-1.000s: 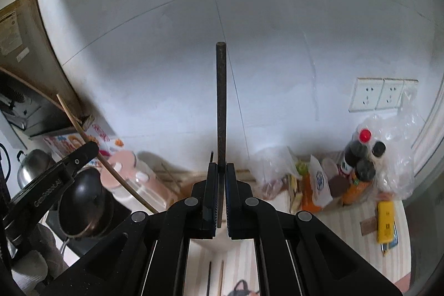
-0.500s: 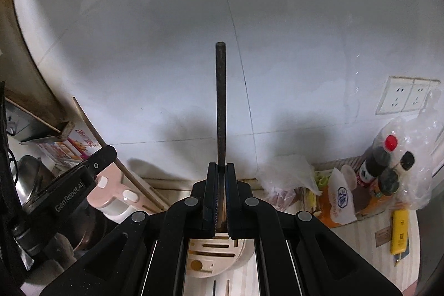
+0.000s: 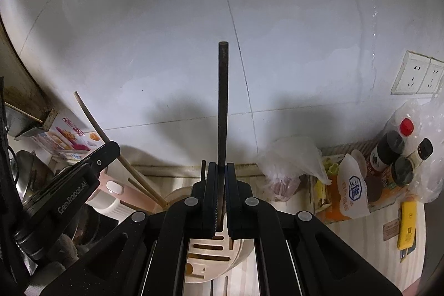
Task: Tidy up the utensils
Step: 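Open both tools to release the chopsticks into the beige holder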
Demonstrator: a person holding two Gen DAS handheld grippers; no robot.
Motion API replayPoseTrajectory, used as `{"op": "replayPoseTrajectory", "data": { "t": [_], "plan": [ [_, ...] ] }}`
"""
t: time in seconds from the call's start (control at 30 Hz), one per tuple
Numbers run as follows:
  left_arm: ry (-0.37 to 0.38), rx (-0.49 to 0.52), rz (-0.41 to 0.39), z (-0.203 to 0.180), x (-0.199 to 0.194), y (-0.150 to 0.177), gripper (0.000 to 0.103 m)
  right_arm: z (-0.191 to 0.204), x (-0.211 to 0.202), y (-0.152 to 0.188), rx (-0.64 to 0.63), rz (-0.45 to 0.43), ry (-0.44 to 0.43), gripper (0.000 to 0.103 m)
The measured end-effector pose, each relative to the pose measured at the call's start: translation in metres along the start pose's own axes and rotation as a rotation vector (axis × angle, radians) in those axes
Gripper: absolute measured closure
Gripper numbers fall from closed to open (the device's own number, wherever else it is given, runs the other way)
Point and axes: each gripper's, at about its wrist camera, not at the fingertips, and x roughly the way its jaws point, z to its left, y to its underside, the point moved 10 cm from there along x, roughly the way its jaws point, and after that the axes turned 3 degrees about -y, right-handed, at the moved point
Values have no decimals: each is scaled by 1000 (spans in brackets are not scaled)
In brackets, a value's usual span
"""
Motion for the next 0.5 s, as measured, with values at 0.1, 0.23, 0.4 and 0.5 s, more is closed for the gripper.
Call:
{"op": "replayPoseTrajectory", "data": {
  "t": [0.1, 0.23, 0.4, 0.5],
  "plan": [
    [-4, 1, 9, 2, 4, 3, 99, -1, 3, 1, 1, 9, 0, 98],
    [-6, 11, 24, 2, 5, 6, 98, -2, 6, 2, -3, 20, 3, 98],
    [-21, 29, 81, 2, 1, 13, 94, -3, 15, 6, -4, 71, -13, 97],
    [-42, 34, 71, 7, -16, 8, 84, -4, 11, 6, 17, 85, -35, 94]
  ]
}}
